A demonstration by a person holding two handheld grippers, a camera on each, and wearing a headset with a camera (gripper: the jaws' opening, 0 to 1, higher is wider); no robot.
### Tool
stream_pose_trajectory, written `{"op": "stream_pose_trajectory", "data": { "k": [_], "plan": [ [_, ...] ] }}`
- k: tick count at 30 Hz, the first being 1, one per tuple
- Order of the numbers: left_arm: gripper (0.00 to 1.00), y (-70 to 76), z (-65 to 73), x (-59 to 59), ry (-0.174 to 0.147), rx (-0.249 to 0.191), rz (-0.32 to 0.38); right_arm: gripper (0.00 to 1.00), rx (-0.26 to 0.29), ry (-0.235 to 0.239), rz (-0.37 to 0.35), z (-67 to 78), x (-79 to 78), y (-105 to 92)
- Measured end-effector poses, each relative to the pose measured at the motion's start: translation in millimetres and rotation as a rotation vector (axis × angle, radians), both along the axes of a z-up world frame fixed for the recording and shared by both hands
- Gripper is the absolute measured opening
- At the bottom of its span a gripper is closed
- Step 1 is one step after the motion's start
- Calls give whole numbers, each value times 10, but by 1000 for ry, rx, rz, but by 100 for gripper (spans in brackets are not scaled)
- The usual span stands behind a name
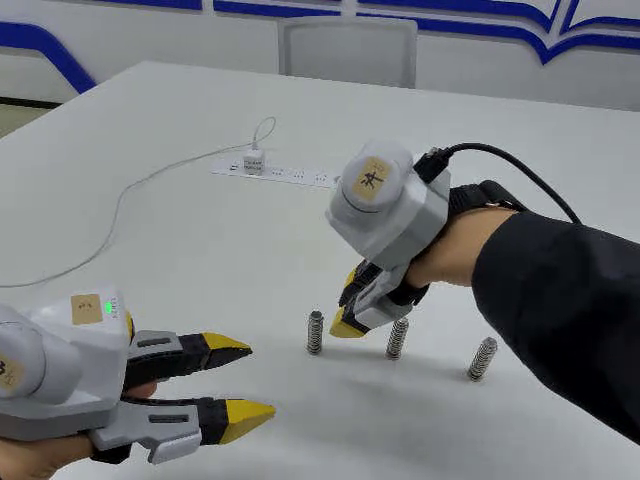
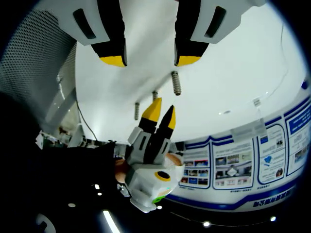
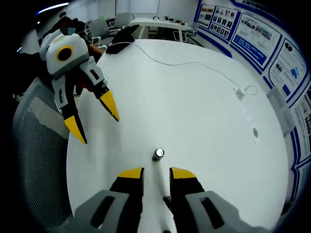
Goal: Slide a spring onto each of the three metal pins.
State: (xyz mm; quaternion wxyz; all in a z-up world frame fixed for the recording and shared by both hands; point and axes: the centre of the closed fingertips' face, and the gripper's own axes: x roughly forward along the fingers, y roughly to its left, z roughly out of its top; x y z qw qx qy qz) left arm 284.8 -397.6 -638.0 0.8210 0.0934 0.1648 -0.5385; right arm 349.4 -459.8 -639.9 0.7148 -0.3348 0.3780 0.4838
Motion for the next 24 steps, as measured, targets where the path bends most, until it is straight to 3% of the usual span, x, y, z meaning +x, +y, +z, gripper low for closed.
{"op": "stream_pose_trajectory", "data": {
  "k": [15,24],
  "plan": [
    [45,-23,18,8,2,-2,0,27,117,-52,-90,146,-305,-297],
    [48,-23,14,15,10,-6,11,29,177,-74,-185,127,-487,-638]
  ]
}}
